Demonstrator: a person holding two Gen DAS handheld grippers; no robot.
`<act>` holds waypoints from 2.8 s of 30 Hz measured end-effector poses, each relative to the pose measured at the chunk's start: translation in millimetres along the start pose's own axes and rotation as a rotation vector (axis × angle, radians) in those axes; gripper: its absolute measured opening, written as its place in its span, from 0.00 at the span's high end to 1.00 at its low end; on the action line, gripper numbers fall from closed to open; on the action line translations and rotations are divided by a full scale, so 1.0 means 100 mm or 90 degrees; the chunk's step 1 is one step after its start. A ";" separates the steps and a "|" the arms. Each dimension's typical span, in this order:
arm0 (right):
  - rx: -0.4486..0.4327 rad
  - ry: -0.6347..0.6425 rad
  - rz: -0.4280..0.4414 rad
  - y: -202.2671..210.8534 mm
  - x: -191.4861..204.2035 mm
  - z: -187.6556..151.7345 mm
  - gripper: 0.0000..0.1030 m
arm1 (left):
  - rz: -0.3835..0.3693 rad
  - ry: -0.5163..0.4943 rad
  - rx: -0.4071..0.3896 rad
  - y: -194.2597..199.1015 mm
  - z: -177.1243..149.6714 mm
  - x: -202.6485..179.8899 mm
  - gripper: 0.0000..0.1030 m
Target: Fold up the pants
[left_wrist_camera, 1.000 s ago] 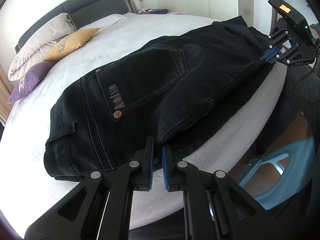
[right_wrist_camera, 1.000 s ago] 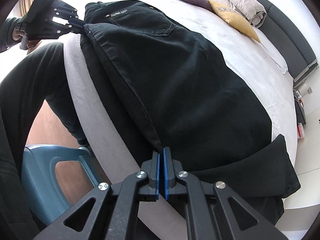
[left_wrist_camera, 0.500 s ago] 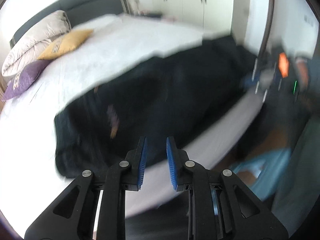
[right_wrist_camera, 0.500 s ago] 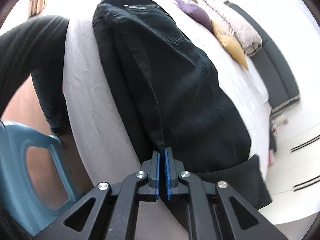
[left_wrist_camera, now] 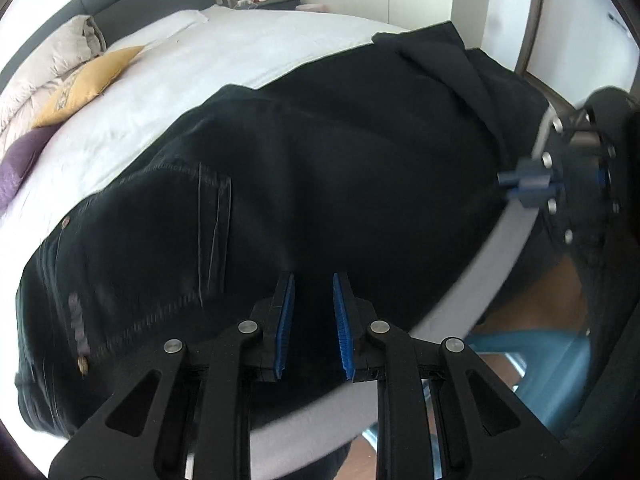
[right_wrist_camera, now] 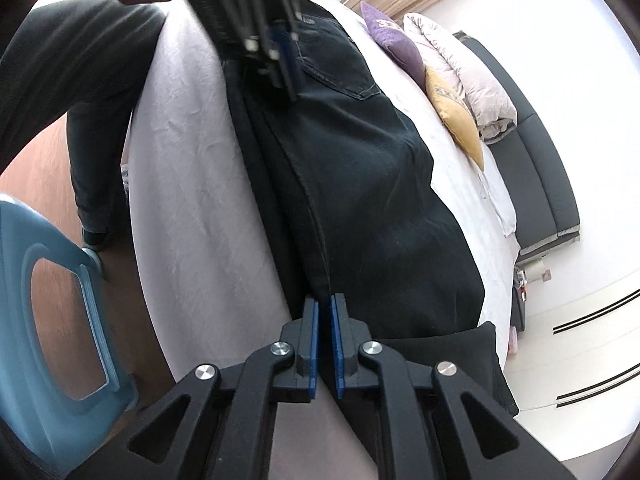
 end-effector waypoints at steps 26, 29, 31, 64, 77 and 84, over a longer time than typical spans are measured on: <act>0.112 -0.710 0.089 -0.50 -2.31 -1.39 0.29 | -0.027 0.017 -0.052 -0.27 0.48 -0.47 0.82; 0.180 -0.767 0.109 -0.93 -2.60 -1.51 0.29 | -0.029 0.000 -0.052 -0.36 0.51 -0.59 0.82; 0.230 -0.776 0.120 -1.17 -2.65 -1.56 0.29 | -0.035 0.011 -0.048 -0.43 0.50 -0.58 0.82; 0.079 -1.125 -0.037 0.04 -2.28 -3.20 0.92 | -0.030 0.049 -0.043 -0.31 0.25 -0.49 0.81; 0.111 -1.327 0.003 0.33 -0.82 -3.83 0.92 | 0.035 0.028 -0.028 -0.40 0.34 -0.70 0.81; 0.096 -1.328 -0.011 0.41 -0.82 -3.84 0.92 | 0.063 0.042 -0.025 -0.41 0.38 -0.81 0.81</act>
Point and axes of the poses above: each gripper's, at about its wrist camera, not at the fingertips, and y roughly against the way its jaws point, x to its left, z to its top, the point moved 7 cm from there along -y, roughly the way its jaws point, and after that the axes turned 15 degrees about y, right-handed, at the moved point
